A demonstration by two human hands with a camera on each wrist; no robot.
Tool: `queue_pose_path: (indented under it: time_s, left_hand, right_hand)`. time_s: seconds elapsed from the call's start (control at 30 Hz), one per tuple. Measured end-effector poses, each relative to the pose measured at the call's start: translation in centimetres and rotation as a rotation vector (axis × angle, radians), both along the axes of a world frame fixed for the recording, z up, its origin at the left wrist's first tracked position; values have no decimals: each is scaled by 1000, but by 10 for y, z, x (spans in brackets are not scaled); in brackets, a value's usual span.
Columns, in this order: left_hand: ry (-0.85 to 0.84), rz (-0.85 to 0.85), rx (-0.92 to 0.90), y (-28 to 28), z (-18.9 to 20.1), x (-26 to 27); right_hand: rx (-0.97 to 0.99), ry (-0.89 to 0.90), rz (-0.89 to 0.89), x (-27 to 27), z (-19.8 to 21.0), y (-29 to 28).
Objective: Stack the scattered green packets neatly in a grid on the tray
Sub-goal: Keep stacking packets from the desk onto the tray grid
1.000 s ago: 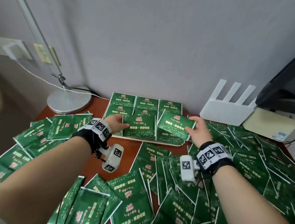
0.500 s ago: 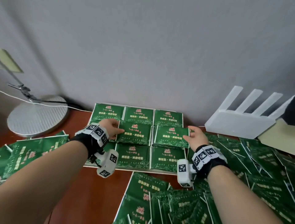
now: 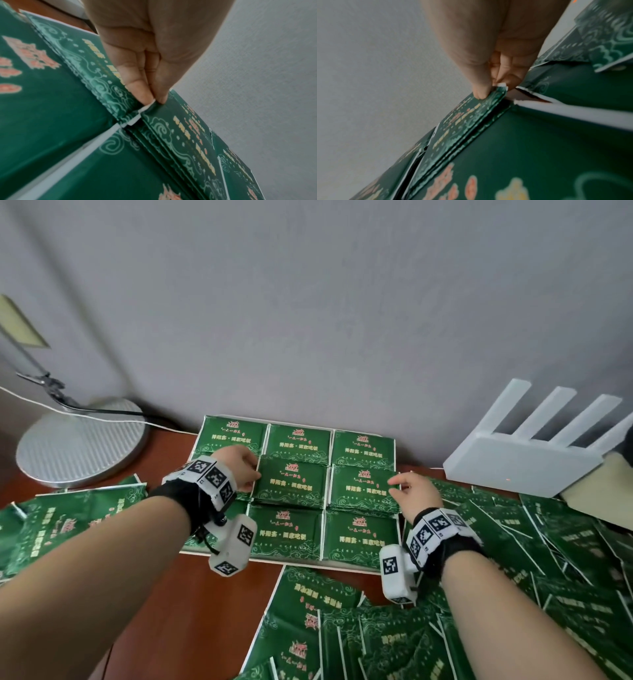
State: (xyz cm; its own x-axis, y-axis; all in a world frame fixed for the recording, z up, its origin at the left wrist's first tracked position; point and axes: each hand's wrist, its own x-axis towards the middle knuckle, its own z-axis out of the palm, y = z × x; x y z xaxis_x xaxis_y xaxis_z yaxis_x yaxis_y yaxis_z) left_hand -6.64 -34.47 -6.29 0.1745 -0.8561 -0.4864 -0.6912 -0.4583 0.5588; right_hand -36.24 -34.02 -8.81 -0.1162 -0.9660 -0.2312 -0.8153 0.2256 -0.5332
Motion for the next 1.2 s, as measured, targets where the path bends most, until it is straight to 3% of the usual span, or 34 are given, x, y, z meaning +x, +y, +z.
queue_pose_path:
  time_s: [0.23,0.47,0.67,0.83,1.0,1.2]
  left_hand:
    - [-51,24,-17,1,-1,2]
    - [-185,-52,-130,29,28,20]
    - [-255,-98,-190,112,75,62]
    - [-307,-183,-148,196,86,101]
    - [-329,-337,-29,270,76,121]
    - [-372,-506,91,336,41,131]
  right_hand:
    - [52,31,62,-5,2,4]
    - [52,71,115,4,40,31]
    - [20,152,251,34,105,81]
    - [9,271,390,67,141,130]
    - [104,326,481,105,130,185]
    - [395,404,470,142,69,254]
